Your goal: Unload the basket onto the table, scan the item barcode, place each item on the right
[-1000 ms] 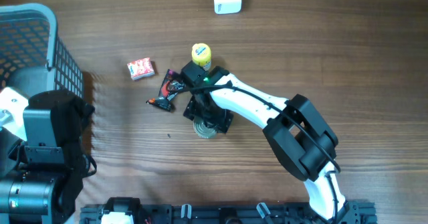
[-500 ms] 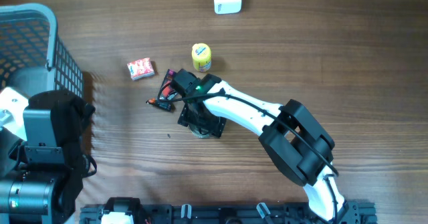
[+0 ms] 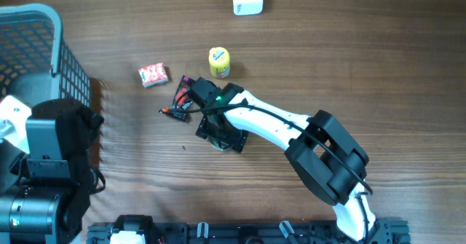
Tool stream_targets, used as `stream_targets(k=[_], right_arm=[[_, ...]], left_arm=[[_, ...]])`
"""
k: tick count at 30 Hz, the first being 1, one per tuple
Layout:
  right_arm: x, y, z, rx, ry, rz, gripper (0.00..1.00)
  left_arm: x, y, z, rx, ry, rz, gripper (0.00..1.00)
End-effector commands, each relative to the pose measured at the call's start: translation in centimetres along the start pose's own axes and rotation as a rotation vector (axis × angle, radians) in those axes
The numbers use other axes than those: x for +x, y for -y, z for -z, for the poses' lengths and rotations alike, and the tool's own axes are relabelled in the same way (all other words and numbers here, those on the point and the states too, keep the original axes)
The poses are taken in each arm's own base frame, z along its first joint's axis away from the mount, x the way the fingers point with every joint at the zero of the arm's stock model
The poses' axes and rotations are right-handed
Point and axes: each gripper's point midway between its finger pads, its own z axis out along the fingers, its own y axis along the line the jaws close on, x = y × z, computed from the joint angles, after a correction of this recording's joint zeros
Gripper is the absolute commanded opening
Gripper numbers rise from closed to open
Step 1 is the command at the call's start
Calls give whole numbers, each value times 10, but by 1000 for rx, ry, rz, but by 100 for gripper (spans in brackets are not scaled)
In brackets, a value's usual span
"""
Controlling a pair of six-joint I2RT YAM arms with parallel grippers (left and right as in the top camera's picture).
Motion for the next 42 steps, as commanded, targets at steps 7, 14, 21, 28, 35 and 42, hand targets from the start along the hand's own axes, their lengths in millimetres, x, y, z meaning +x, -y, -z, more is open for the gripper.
stream_targets(k=[7,14,21,28,35,42], right_arm=[[-20,37,-25,165,108,85,77],[-32,37,-23,190,161,239,75],[-33,35,-23,185,160,305,98],[-35,32,-23,179,157,387,100],[-33,24,-25,143,136,482,83],[-32,24,-25,140,133,482,72]], left_arm=[[0,1,1,13,-8,13,100],[0,1,1,13,-8,13,100],[0,1,1,13,-9,12,100],[0,1,1,13,-8,13,100],[0,1,1,13,-8,13,100],[0,1,1,13,-9,13,100]])
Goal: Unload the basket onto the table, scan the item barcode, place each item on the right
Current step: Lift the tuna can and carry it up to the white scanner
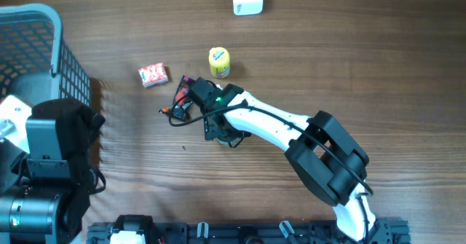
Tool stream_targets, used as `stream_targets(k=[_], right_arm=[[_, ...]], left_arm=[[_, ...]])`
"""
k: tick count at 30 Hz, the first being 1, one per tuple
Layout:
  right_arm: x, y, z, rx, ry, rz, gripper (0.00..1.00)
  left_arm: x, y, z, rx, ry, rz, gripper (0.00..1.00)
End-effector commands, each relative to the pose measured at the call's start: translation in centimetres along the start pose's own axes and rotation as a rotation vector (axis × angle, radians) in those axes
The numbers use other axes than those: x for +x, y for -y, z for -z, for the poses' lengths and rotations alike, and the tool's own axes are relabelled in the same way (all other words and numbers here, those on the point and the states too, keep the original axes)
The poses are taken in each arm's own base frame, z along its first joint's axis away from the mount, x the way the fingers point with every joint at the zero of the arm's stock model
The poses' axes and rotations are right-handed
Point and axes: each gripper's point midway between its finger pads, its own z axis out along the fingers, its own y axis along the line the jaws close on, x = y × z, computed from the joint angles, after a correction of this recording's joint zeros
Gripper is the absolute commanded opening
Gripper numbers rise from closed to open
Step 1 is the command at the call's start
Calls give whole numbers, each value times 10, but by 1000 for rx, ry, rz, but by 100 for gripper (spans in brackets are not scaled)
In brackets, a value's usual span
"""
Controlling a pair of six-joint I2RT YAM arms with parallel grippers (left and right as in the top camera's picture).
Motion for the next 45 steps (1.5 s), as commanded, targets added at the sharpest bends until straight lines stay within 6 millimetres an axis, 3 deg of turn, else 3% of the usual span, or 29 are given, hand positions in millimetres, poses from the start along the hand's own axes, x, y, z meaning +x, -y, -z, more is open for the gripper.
stream_targets(k=[1,8,20,24,27,35,45], right_arm=[[16,10,-28,29,-70,16,72],[11,10,-26,25,-64,12,66],[-51,28,7,-22,1,2,60],[-81,36,24,-21,69,23,61],[-110,54,38,31,157,35,61],[-163,92,61,146,325,33,68],[-244,90,95,87,647,83,67]], left_arm=[[-2,0,1,3,2,13,100],[-2,-1,1,2,1,13,100],[-1,0,1,5,-1,13,100],[-1,0,1,5,-1,13,100],[-1,0,1,5,-1,13,100],[-1,0,1,5,-1,13,100],[0,3,-3,-7,-13,1,100]])
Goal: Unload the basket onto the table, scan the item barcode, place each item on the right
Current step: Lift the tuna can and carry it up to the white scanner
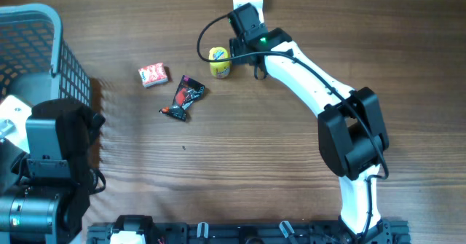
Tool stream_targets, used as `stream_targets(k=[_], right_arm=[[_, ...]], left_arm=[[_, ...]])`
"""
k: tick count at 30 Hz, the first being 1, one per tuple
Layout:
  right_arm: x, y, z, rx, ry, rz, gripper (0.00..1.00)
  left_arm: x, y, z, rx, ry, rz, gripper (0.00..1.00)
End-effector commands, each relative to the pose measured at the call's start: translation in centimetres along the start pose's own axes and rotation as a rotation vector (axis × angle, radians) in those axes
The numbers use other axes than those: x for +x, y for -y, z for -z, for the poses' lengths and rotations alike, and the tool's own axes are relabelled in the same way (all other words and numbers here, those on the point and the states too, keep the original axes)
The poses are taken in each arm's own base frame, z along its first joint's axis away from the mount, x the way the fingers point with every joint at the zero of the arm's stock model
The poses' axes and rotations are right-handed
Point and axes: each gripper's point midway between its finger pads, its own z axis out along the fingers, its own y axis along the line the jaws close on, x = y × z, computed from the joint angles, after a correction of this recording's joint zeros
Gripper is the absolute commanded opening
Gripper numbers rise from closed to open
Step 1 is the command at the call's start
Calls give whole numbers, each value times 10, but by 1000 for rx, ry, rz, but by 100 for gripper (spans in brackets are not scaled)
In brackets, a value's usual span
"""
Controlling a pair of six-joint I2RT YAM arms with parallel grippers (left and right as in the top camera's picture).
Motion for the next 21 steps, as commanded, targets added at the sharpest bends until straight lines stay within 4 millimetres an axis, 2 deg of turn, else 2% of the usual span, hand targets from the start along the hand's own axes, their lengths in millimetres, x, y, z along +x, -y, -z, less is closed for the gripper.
stream_targets(k=[1,6,8,12,15,18,21], right_arm=[[-41,5,2,18,146,5,67],[-94,3,12,-11,359,8,68],[-107,6,15,-17,412,-14,70],[-129,18,15,-16,501,-59,70],[-136,28,0,-6,542,-86,71],[-142,33,-9,-5,591,-105,71],[-156,31,-10,-20,678,-130,70]], left_arm=[[1,3,-4,-10,-15,-2,100],[6,10,-12,-19,-46,-22,100],[6,10,-12,-17,-48,-22,100],[6,10,-12,-17,-48,-22,100],[6,10,-12,-17,-49,-22,100],[6,10,-12,-17,-49,-22,100],[6,10,-12,-17,-49,-22,100]])
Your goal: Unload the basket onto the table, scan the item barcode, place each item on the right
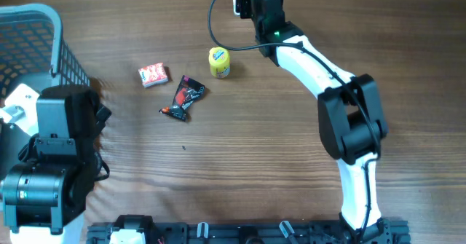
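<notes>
Only the overhead view shows this moment. My right gripper reaches to the table's far edge and sits over the white scanner, of which only a sliver shows at its left. Whether its fingers are open or shut is hidden. Three items lie on the wood: a yellow round container (pixel 219 62), a red-and-white packet (pixel 153 75) and a dark wrapper (pixel 184 98). My left arm (pixel 64 138) is folded at the lower left, and its fingers cannot be made out.
A grey mesh basket (pixel 33 25) stands at the far left, next to the left arm. A black cable (pixel 218 22) loops from the right wrist down toward the yellow container. The right arm's white links (pixel 320 62) cross the right half of the table.
My right gripper has moved from beside the yellow container up to the white scanner at the far edge. The left arm has shifted a little to the right. The three items lie unchanged.
My right gripper was low over the dark wrapper, partly covering it, and stayed there at the second moment. Later it was beside the yellow container, with the wrapper left on the table. Now it sits over the scanner.
</notes>
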Tool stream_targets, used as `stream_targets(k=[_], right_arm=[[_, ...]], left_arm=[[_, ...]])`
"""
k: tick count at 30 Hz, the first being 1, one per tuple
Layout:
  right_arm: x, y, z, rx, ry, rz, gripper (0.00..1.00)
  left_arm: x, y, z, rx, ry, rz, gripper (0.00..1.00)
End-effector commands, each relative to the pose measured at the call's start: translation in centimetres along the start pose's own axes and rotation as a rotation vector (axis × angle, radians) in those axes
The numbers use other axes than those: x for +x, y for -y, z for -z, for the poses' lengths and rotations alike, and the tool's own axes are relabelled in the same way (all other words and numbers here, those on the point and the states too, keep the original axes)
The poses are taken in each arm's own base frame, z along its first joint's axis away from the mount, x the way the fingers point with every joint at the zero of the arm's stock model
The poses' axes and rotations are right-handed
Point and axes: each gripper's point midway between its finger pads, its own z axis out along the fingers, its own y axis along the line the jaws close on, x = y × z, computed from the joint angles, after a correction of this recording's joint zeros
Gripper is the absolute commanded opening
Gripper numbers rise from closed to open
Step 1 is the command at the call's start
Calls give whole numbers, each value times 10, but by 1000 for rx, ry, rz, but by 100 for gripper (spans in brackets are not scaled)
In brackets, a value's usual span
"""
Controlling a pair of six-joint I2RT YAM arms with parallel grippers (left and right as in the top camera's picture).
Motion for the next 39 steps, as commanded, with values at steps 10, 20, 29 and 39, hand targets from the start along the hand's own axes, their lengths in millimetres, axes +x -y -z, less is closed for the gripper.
stream_targets(k=[10,20,29,39], right_arm=[[-9,-15,-31,-59,283,-74,71],[8,-17,-42,-93,378,-82,72],[20,-17,-54,-100,367,-50,70],[22,-22,-53,-77,357,93,73]], left_arm=[[-3,-1,3,7,7,18,100],[-2,-2,3,6,6,17,100],[-1,-1,3,8,-3,14,100],[3,-5,3,-5,-16,2,100]])
